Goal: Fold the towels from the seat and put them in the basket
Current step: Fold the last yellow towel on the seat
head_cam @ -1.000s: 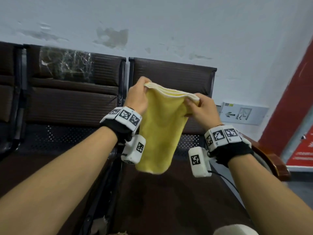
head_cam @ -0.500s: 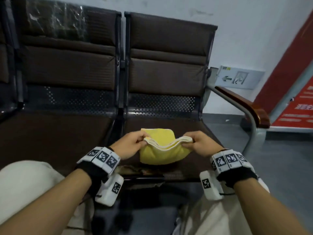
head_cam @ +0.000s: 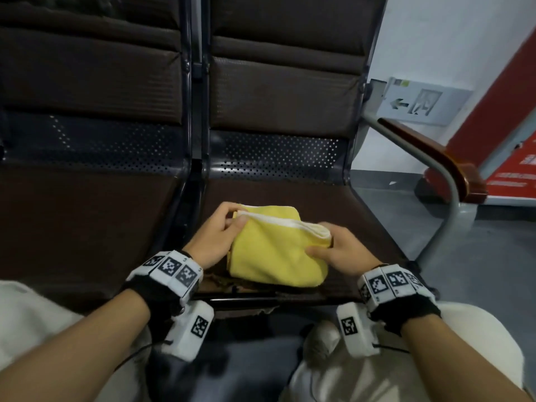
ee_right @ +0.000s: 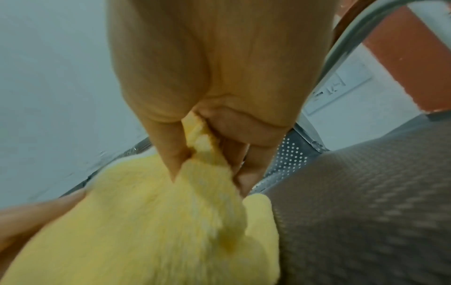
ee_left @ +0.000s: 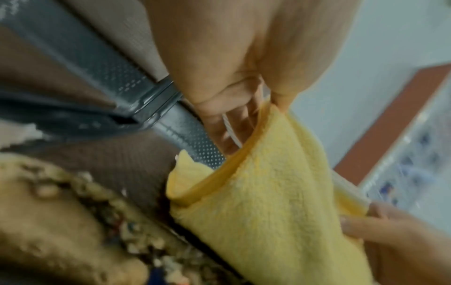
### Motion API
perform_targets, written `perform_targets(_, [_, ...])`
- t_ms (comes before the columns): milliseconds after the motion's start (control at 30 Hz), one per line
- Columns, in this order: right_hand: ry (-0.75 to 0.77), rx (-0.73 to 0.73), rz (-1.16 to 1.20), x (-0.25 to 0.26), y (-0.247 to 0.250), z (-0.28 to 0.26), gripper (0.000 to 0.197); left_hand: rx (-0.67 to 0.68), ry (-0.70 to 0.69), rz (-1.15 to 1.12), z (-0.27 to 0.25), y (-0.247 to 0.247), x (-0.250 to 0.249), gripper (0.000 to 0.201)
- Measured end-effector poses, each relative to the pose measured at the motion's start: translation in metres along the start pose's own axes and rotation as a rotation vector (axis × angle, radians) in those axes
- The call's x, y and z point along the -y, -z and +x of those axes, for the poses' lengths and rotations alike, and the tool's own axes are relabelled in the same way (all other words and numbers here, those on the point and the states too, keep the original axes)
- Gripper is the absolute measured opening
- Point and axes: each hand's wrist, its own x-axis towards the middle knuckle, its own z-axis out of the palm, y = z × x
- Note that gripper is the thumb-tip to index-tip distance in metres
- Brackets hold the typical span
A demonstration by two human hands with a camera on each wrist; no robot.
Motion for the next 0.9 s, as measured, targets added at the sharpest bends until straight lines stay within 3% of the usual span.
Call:
perform_targets(133, [0.039,-0.066,0.077,-0.005,0.001,0.035,0.025,0.085,0.235,-0.235,0.024,-0.001,0.020,0.041])
perform_targets(200, [0.028,-0.062,0.103,-0.008,0.001,0.052,0.024,0.126,0.228,-0.174,0.035,0.001,0.027,0.031])
perform_targets(300, [0.029,-0.093,0.055,-0.009,0.002,0.081,0.022,0.022,0.133,-0.069,0.061,0.006,0.024,0.017])
perform_targets(367, [-0.010,-0.152,0.041,-0.006,0.003,0.100,0.021,-0.055,0.098,-0.013,0.081,0.005,0.022,0.017])
perform_targets(433, [-0.151,-0.168,0.053,-0.003,0.003,0.113,0.026,-0.104,0.147,0.074,0.096,0.000,0.024,0.024])
perform_targets(533, [-0.457,0.028,0.083,-0.005,0.000,0.115,0.054,-0.114,0.341,0.170,0.108,-0.008,0.036,0.029])
perform_targets(633, [-0.513,0.229,0.077,-0.016,-0.004,0.105,0.064,-0.044,0.485,0.010,0.106,-0.010,0.048,0.036])
perform_targets(733, [-0.492,0.129,0.118,-0.024,-0.010,0.101,0.067,-0.026,0.453,-0.093,0.098,-0.008,0.053,0.052])
perform_targets(900, [-0.481,-0.017,-0.232,-0.027,-0.028,0.096,0.062,-0.062,0.387,0.285,0.089,-0.013,0.059,0.050])
